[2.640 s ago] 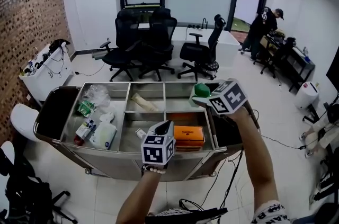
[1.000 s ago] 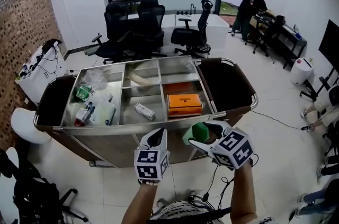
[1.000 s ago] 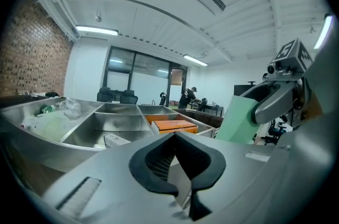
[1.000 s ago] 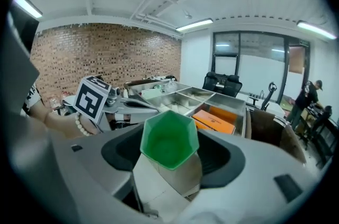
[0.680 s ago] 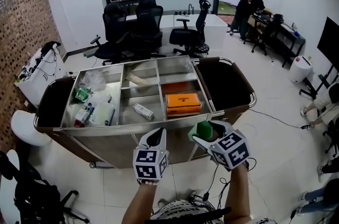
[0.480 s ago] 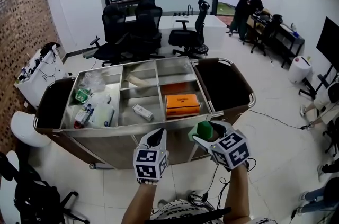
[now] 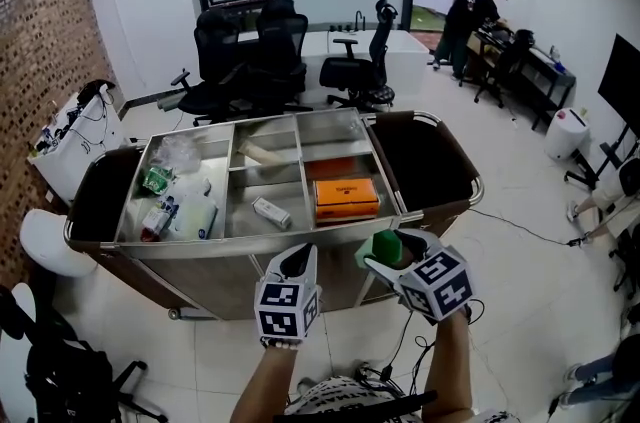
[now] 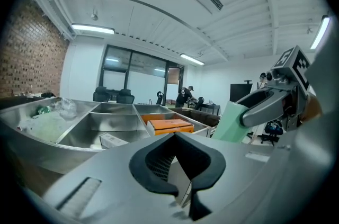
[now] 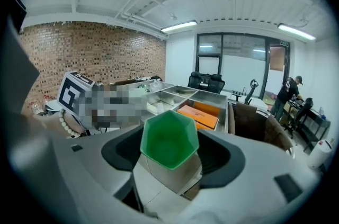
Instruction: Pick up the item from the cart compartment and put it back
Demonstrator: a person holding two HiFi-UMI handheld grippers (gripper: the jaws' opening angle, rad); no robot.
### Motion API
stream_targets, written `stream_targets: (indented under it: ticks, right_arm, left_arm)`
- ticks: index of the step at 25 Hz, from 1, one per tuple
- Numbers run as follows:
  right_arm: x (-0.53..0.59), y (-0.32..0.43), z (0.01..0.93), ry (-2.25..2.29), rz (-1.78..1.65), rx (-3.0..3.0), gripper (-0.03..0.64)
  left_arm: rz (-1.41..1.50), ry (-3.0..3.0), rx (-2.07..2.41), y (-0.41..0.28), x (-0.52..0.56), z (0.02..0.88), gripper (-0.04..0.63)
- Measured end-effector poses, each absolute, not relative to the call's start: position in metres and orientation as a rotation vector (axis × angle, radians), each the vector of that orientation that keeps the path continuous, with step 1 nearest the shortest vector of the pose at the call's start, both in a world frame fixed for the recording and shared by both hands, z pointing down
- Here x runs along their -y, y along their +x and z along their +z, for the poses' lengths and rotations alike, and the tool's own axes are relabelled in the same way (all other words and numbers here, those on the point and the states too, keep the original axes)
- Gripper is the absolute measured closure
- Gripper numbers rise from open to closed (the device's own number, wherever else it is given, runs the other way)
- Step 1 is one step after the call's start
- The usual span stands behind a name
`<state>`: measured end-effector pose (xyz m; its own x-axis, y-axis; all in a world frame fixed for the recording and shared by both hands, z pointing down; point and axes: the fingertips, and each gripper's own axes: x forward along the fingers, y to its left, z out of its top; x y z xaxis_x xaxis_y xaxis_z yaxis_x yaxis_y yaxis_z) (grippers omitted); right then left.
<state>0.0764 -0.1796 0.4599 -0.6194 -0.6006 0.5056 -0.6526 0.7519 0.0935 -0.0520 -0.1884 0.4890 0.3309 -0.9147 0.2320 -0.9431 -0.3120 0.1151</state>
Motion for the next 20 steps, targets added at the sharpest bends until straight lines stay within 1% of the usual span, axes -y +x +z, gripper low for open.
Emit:
stream_targets:
  ticks: [11,20]
  right_arm:
    - [0.189,0.074,0.453,0.917,0.115,2.445,0.298]
    - [0.26,0.062,0.383,0.886,-0.039,2.486,0.298]
  left_arm:
    - [0.152,2.35,1.688,-0.055,0.19,0.484,0.594]
    - [0.148,2.395,1.723,-0.055,0.219,0.451,0.594]
